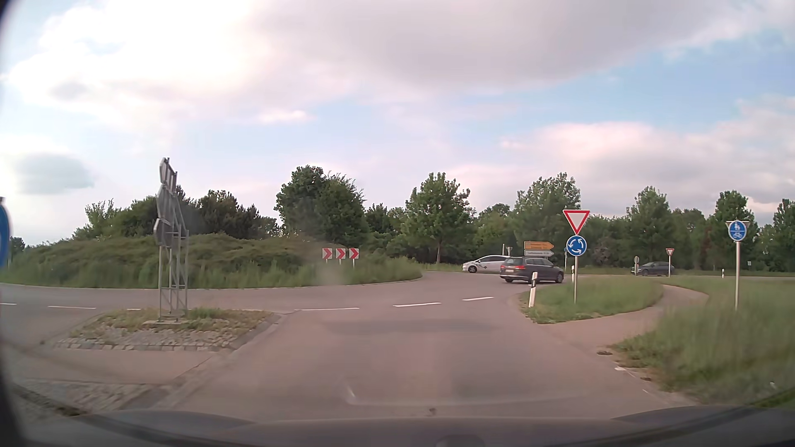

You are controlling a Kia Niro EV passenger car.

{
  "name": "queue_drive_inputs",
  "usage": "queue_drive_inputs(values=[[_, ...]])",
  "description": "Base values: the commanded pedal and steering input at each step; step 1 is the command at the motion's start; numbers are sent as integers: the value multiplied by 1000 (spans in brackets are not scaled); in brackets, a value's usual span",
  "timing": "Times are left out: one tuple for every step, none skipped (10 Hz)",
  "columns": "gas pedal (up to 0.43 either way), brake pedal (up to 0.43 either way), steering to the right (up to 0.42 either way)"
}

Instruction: Follow the waypoints while adhering to traffic rules and regulations

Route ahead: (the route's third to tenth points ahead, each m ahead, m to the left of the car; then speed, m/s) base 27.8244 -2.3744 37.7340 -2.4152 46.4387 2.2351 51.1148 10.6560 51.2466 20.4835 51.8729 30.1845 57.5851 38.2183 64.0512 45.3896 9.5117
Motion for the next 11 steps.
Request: queue_drive_inputs(values=[[197, 0, 0], [177, 0, 9], [169, 0, 17], [157, 0, 24], [157, 0, 34], [157, 0, 43], [169, 0, 57], [169, 0, 68], [169, 0, 79], [169, 0, 86], [169, 0, 85]])
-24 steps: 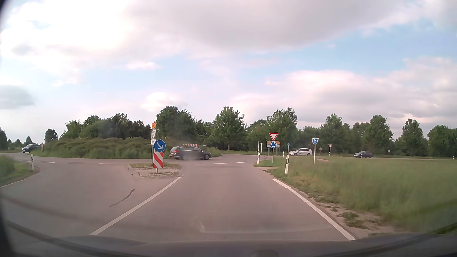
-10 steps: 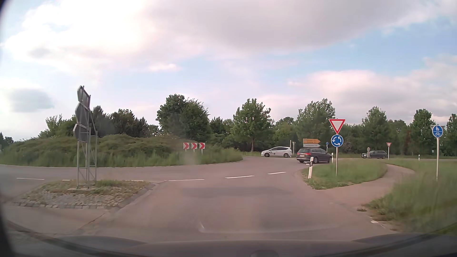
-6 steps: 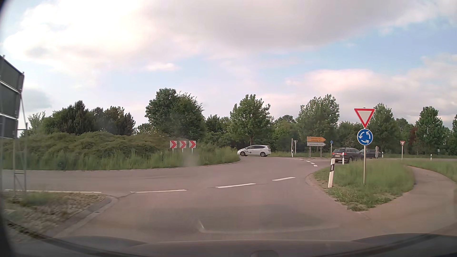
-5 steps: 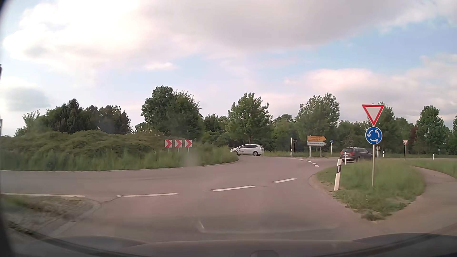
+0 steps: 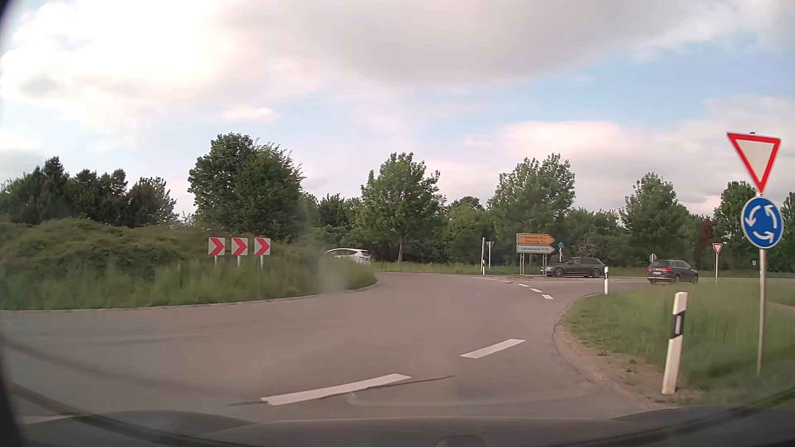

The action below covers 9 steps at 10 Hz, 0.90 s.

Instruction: Follow the waypoints while adhering to traffic rules and regulations

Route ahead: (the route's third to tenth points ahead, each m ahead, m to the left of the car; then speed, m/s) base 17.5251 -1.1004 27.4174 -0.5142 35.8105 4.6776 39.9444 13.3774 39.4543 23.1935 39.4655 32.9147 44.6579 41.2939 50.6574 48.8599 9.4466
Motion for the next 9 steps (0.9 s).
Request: queue_drive_inputs(values=[[169, 0, 84], [169, 0, 83], [169, 0, 79], [157, 0, 72], [157, 0, 66], [157, 0, 60], [157, 0, 50], [157, 0, 37], [157, 0, 21]])
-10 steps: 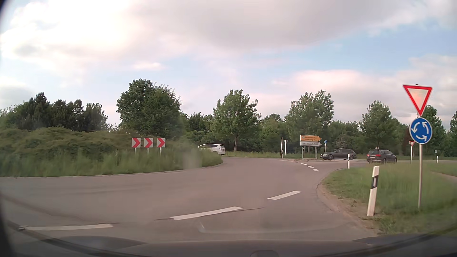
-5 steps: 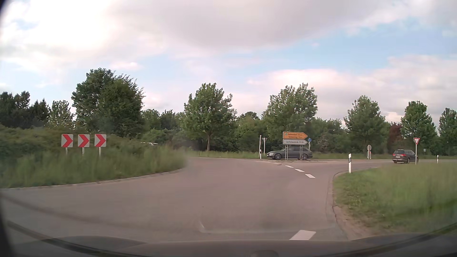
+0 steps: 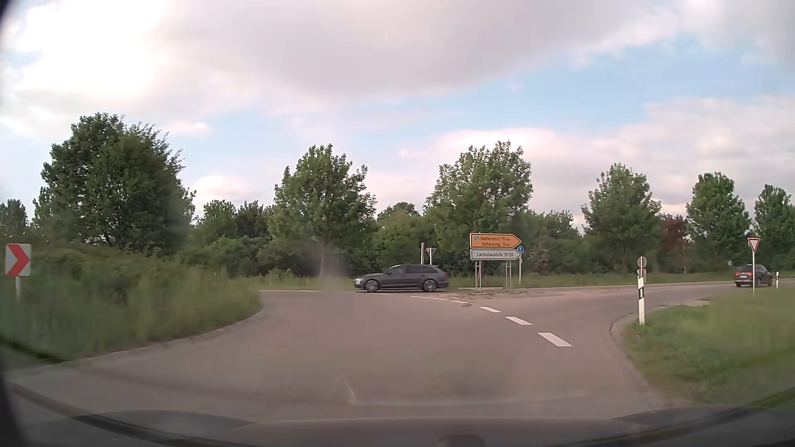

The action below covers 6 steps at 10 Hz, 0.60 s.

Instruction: Follow the waypoints while adhering to traffic rules and regulations

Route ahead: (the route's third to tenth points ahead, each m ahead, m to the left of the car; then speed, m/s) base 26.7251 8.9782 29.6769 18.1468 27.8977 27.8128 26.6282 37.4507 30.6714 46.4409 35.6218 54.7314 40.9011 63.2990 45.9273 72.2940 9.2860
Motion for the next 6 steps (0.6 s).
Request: queue_drive_inputs(values=[[157, 0, 3], [157, 0, -15], [150, 0, -31], [138, 0, -46], [130, 0, -64], [130, 0, -80]])
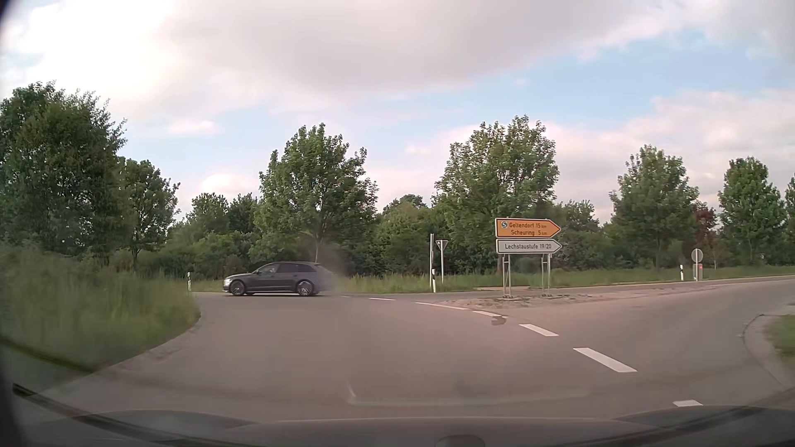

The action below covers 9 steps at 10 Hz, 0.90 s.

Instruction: Follow the waypoints while adhering to traffic rules and regulations

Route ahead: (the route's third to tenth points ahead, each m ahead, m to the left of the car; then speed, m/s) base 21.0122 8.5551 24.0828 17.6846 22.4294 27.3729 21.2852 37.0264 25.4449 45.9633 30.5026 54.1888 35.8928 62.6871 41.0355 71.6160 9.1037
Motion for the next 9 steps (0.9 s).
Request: queue_drive_inputs(values=[[130, 0, -97], [130, 0, -115], [130, 0, -129], [118, 0, -139], [118, 0, -149], [118, 0, -164], [118, 0, -181], [118, 0, -192], [118, 0, -205]])
